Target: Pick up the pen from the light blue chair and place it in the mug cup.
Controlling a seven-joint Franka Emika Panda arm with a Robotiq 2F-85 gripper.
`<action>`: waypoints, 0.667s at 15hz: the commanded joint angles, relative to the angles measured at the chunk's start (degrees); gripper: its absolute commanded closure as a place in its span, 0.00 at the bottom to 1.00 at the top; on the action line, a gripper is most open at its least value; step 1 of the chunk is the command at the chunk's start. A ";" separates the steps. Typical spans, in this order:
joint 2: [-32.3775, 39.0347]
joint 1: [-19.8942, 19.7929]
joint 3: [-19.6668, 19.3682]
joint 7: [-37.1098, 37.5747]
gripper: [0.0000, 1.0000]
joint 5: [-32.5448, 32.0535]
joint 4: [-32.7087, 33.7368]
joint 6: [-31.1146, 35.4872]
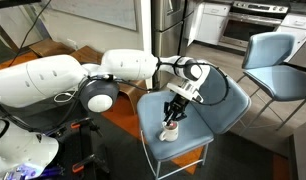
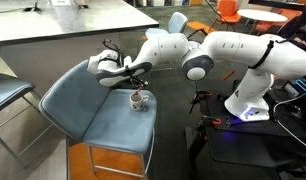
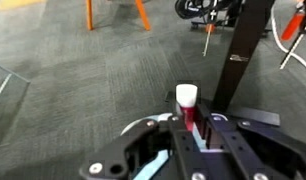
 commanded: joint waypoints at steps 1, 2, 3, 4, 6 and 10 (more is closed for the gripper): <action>0.06 0.32 -0.10 0.23 0.95 -0.23 -1.40 2.44; 0.17 0.40 -0.05 0.48 0.95 -0.18 -1.86 2.49; 0.29 0.43 0.16 0.03 0.95 -0.09 -2.33 2.42; 0.40 0.45 0.39 0.09 0.95 0.02 -2.78 2.59; 0.68 0.45 0.85 0.55 0.95 0.30 -3.37 3.63; 0.80 0.52 1.71 2.11 0.95 1.26 -3.18 9.41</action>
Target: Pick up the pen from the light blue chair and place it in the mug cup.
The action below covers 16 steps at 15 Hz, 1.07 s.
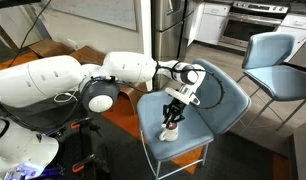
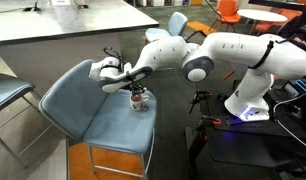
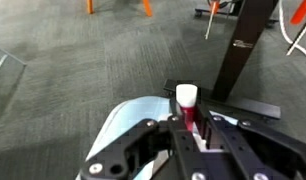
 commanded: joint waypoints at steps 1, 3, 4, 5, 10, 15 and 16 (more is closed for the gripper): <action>0.00 -0.01 0.61 1.57 0.55 1.33 0.17 2.94; 0.00 -0.10 1.16 1.34 0.49 2.03 0.33 2.56; 0.00 -0.14 1.31 1.60 0.40 2.37 0.50 2.40; 0.00 -0.29 1.60 1.86 0.33 2.91 1.02 2.44; -0.50 -0.91 2.51 4.26 0.00 6.44 5.22 7.61; -1.14 -1.84 2.56 4.88 0.00 8.17 5.86 19.50; -1.13 -2.13 2.63 4.75 0.00 8.39 5.72 21.17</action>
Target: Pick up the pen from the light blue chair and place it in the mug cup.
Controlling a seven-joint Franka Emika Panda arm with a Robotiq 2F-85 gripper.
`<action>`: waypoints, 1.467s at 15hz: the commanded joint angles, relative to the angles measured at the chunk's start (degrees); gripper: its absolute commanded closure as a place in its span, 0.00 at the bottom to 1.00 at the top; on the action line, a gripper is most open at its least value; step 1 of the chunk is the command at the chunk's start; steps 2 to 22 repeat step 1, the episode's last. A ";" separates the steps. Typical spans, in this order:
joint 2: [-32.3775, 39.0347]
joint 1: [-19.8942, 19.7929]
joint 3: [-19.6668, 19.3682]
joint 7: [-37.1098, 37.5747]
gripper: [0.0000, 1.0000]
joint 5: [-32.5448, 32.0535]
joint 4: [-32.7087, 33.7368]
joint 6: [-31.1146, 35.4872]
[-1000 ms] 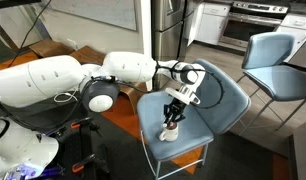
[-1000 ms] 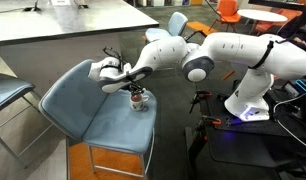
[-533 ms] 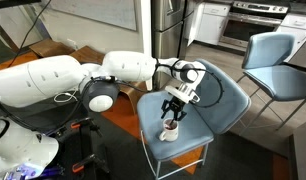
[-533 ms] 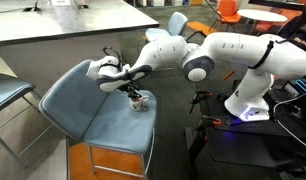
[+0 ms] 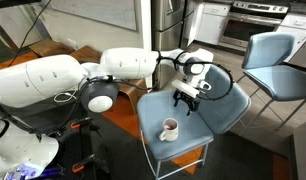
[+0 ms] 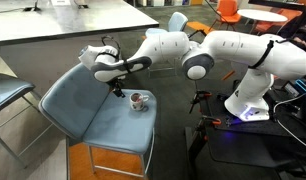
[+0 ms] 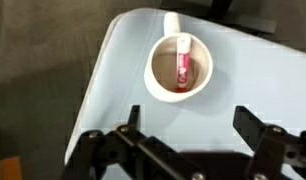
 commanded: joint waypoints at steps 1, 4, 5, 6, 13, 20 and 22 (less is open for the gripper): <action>0.01 -1.25 0.73 1.75 0.00 2.04 -0.15 4.39; 0.01 -1.25 0.73 1.75 0.00 2.04 -0.15 4.39; 0.01 -1.25 0.73 1.75 0.00 2.04 -0.15 4.39; 0.01 -1.25 0.73 1.75 0.00 2.04 -0.15 4.39; 0.01 -1.25 0.73 1.75 0.00 2.04 -0.15 4.39; 0.01 -1.25 0.73 1.75 0.00 2.04 -0.15 4.39; 0.01 -1.25 0.73 1.75 0.00 2.04 -0.15 4.39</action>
